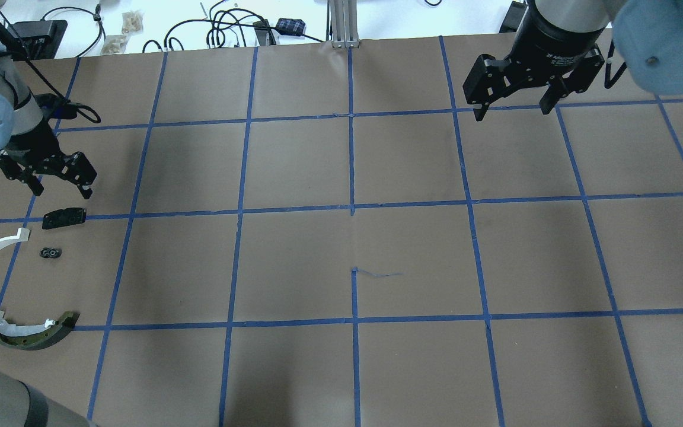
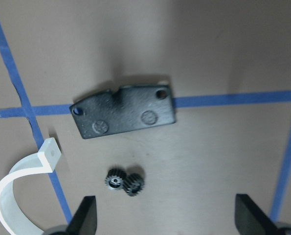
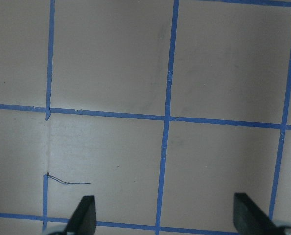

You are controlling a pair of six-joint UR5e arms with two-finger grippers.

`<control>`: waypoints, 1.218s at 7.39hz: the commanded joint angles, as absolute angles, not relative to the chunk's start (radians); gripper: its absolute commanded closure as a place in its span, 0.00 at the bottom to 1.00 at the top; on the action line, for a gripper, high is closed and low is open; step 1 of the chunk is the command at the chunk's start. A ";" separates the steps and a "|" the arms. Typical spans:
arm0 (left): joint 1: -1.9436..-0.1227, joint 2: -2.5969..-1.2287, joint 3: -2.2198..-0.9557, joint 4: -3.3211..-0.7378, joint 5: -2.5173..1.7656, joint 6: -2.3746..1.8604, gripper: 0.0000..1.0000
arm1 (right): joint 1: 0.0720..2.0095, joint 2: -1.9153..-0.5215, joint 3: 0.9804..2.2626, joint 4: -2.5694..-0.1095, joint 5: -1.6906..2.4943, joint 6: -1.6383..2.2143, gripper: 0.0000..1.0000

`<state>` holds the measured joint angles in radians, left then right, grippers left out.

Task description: Place bearing gear from tray to pile

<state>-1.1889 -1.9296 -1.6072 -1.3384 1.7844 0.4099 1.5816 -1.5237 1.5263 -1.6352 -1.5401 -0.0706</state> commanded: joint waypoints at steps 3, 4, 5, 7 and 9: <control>-1.428 -1.682 -1.580 -1.501 1.668 0.241 0.00 | 1.582 -1.525 1.526 -1.635 -1.540 -0.071 0.00; -1.439 -1.613 -1.582 -1.556 1.657 0.241 0.00 | 1.583 -1.523 1.526 -1.635 -1.542 -0.071 0.00; -1.462 -1.567 -1.585 -1.595 1.655 0.235 0.00 | 1.582 -1.523 1.526 -1.634 -1.552 -0.071 0.00; -1.514 -1.546 -1.591 -1.589 1.594 0.161 0.00 | 1.582 -1.531 1.519 -1.600 -1.554 -0.066 0.00; -1.522 -1.539 -1.598 -1.588 1.501 0.156 0.00 | 1.578 -1.537 1.520 -1.601 -1.555 -0.066 0.00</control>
